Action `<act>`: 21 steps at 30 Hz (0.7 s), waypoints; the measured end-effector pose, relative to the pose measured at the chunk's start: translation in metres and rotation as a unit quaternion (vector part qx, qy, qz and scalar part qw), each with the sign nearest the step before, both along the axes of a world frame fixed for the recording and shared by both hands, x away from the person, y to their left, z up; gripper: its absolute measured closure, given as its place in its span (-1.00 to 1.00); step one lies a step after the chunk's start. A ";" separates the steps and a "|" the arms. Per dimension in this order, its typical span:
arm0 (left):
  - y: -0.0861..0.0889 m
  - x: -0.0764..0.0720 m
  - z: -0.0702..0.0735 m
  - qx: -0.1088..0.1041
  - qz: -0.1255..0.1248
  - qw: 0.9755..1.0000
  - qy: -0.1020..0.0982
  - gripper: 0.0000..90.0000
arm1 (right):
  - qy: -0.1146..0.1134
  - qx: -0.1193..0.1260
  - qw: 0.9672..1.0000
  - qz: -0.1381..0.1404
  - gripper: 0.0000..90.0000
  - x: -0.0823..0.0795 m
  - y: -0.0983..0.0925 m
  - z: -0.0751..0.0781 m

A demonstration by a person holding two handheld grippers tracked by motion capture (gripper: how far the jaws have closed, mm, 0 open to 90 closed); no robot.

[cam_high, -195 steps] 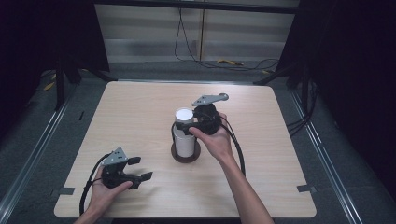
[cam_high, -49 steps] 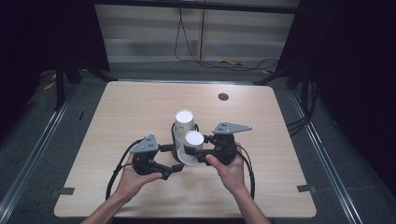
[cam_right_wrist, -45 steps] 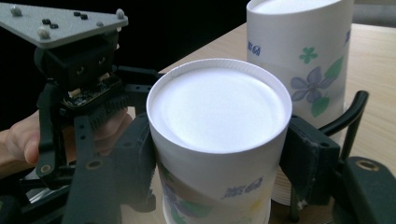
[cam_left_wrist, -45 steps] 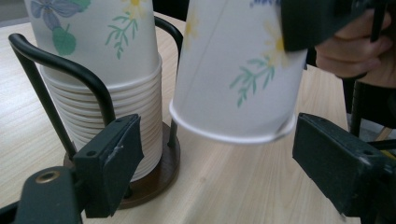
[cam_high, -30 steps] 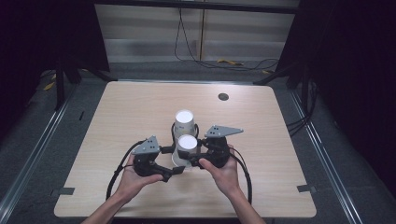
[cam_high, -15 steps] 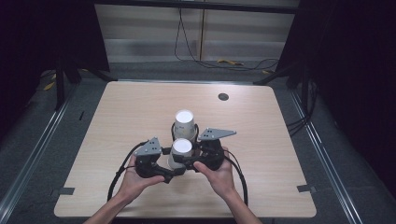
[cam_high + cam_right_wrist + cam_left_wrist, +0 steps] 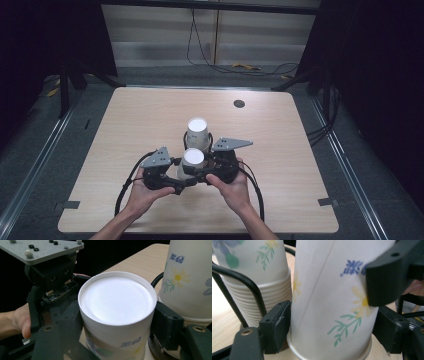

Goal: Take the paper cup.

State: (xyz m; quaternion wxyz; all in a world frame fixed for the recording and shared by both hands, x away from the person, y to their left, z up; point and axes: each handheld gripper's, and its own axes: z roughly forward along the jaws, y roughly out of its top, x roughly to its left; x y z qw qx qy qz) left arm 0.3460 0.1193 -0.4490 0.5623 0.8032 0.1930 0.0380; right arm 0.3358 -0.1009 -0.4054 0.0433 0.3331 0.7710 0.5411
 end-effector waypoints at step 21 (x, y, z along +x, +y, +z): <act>0.011 0.004 0.001 0.014 0.015 1.000 0.007 -0.43 | -0.003 -0.004 1.000 -0.012 -0.58 -0.001 -0.008 0.004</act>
